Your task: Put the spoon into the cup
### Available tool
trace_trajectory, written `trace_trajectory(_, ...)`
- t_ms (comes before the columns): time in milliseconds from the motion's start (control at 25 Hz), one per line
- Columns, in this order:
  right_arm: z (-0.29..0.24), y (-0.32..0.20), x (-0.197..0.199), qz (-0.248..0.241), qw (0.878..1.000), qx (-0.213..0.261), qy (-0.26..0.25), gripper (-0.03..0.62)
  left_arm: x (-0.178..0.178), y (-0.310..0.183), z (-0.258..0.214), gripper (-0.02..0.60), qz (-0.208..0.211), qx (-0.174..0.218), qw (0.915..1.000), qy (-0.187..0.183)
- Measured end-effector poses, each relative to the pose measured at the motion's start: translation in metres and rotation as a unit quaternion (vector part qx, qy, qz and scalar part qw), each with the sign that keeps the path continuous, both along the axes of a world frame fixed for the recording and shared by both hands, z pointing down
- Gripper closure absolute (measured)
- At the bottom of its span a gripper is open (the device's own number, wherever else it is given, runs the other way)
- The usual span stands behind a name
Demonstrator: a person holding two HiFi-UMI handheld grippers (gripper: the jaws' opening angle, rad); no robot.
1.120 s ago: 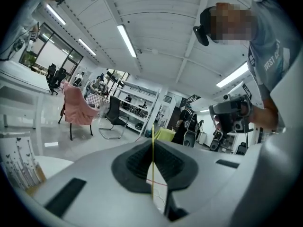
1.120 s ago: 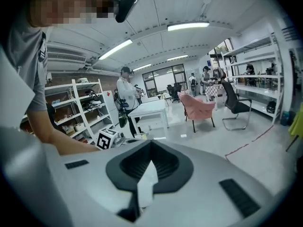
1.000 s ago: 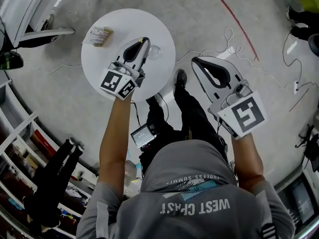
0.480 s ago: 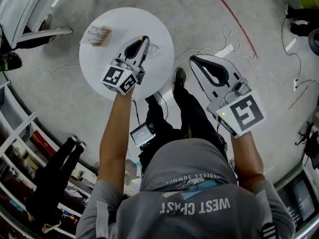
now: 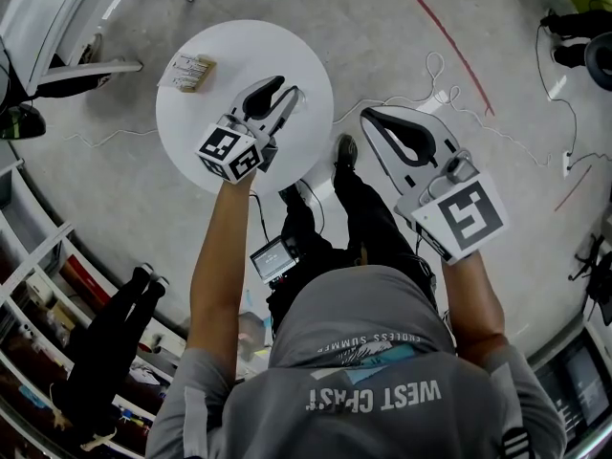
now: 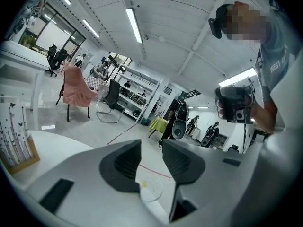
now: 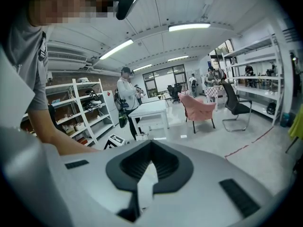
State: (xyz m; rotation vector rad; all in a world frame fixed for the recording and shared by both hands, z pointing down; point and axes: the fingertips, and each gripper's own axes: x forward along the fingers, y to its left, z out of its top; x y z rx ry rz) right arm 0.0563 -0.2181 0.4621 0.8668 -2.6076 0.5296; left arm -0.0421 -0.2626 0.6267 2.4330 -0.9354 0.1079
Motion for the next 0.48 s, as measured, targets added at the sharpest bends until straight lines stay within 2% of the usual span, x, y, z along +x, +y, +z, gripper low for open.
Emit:
trace_trajectory(200,-0.009,0.004,0.000,0.000,1.000,0.012,-0.004,0.592,-0.002,0.004,-0.014,0.451,0.001,0.011,0.9999,-0.003)
trace_trajectory(480,-0.029,0.007,-0.007,0.006,0.999,0.033,-0.004,0.592,-0.012,0.018,-0.062,0.451,0.019,0.048,0.9987,-0.007)
